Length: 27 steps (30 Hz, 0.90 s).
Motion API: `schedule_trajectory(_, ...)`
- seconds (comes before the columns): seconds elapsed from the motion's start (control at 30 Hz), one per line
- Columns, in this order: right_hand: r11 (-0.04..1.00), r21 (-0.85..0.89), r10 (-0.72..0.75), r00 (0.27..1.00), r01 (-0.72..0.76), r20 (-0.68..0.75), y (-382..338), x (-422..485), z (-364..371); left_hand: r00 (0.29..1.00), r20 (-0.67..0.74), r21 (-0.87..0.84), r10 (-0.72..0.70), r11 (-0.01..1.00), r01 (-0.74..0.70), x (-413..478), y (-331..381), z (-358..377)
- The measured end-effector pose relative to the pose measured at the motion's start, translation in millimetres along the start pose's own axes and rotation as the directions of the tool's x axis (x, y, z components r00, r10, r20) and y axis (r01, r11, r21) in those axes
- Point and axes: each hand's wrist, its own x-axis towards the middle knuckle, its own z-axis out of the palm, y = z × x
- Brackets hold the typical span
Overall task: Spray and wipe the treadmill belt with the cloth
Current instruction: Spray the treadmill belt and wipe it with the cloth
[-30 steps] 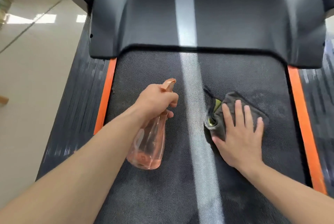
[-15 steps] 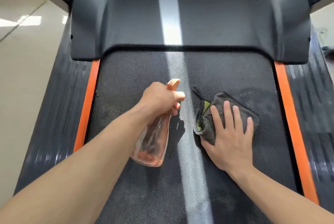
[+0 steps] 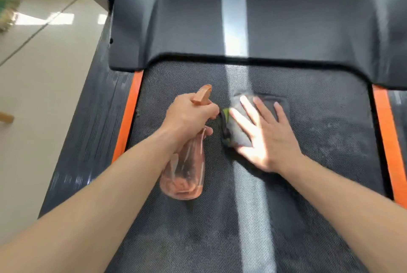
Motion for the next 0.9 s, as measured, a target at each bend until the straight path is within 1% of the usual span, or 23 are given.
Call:
schedule_trajectory(0.07,0.999,0.000,0.050,0.998,-0.050,0.039,8.2,47.7,-4.5,1.000,-0.016,-0.049,-0.010,0.999,0.009,4.7,0.9,-3.7)
schedule_trajectory(0.13,0.992,0.005,0.123,0.990,-0.123,0.063,14.1,84.3,-11.5,1.000,-0.022,-0.062,-0.001,0.998,-0.001,7.0,0.7,-5.4)
schedule_trajectory(0.2,0.988,-0.012,0.154,0.988,-0.154,0.031,13.3,96.5,-12.6,1.000,-0.025,-0.054,0.015,0.998,-0.016,6.9,-1.2,-6.6)
schedule_trajectory(0.23,0.989,-0.036,0.147,0.989,-0.147,0.011,8.0,90.3,-11.4,1.000,-0.022,-0.057,0.015,0.998,-0.017,5.6,-2.8,-7.2)
schedule_trajectory(0.3,0.996,-0.059,0.065,0.998,-0.065,0.011,-9.5,50.2,-5.5,1.000,-0.019,-0.059,0.014,0.998,-0.015,3.2,-3.3,-6.9)
schedule_trajectory(0.37,0.996,-0.019,-0.091,0.996,0.092,0.013,-30.8,-3.3,3.7,1.000,-0.018,-0.009,0.010,1.000,-0.010,0.5,-2.4,-7.4)
schedule_trajectory(0.4,0.988,0.010,-0.156,0.987,0.155,0.042,-33.5,-18.8,4.4,1.000,-0.018,0.019,0.006,1.000,-0.005,-0.9,-3.0,-7.4)
schedule_trajectory(0.47,0.974,0.037,-0.224,0.971,0.221,0.088,-21.3,-14.1,-0.4,1.000,-0.007,0.038,-0.005,0.999,0.005,-5.7,-4.2,-6.3)
schedule_trajectory(0.5,0.982,0.024,-0.186,0.980,0.185,0.073,-10.2,1.1,-4.0,1.000,0.009,0.040,-0.003,0.999,0.003,-6.5,-5.2,-5.1)
schedule_trajectory(0.53,0.996,0.023,-0.085,0.994,0.084,0.068,3.0,22.1,-8.0,1.000,0.016,0.042,-0.008,0.999,0.007,-8.2,-7.4,-4.9)
schedule_trajectory(0.57,0.999,0.031,0.031,0.995,-0.034,0.097,15.7,43.6,-14.2,1.000,0.014,0.040,-0.012,0.999,0.011,-10.8,-10.5,-6.5)
schedule_trajectory(0.6,0.989,0.043,0.137,0.983,-0.143,0.121,26.1,59.4,-17.0,1.000,0.013,0.029,-0.015,0.999,0.014,-12.1,-13.4,-8.3)
schedule_trajectory(0.63,0.974,0.048,0.214,0.969,-0.221,0.123,30.4,65.3,-17.6,1.000,0.018,0.011,-0.019,1.000,0.018,-12.5,-16.0,-9.2)
schedule_trajectory(0.67,0.970,0.033,0.235,0.967,-0.240,0.098,26.6,61.2,-15.7,0.999,0.026,0.000,-0.024,1.000,0.024,-12.8,-17.9,-9.9)
schedule_trajectory(0.7,0.978,0.011,0.206,0.976,-0.207,0.069,14.8,47.2,-14.2,0.999,0.032,0.001,-0.024,1.000,0.024,-13.2,-18.9,-10.5)
schedule_trajectory(0.73,0.992,-0.001,0.123,0.991,-0.123,0.059,-0.2,25.5,-10.3,0.999,0.038,0.015,-0.020,1.000,0.019,-13.9,-18.7,-10.1)
schedule_trajectory(0.77,1.000,0.001,-0.001,0.999,0.001,0.051,-13.4,0.1,-6.0,0.999,0.039,0.043,-0.020,0.999,0.018,-15.3,-18.0,-9.1)
schedule_trajectory(0.8,0.990,0.015,-0.139,0.989,0.139,0.055,-21.3,-22.9,-1.8,0.999,0.034,0.072,-0.021,0.997,0.018,-17.2,-16.4,-7.6)
schedule_trajectory(0.83,0.971,0.031,-0.238,0.968,0.236,0.085,-23.6,-37.6,0.8,0.999,0.030,0.089,-0.018,0.996,0.015,-18.8,-14.5,-6.9)
schedule_trajectory(0.87,0.957,0.046,-0.288,0.951,0.285,0.113,-20.2,-39.9,0.5,0.999,0.032,0.094,-0.013,0.996,0.010,-20.3,-12.6,-5.8)
schedule_trajectory(0.9,0.956,0.046,-0.294,0.951,0.291,0.099,-12.6,-31.0,-0.9,0.999,0.035,0.081,-0.014,0.997,0.011,-20.7,-11.4,-4.7)
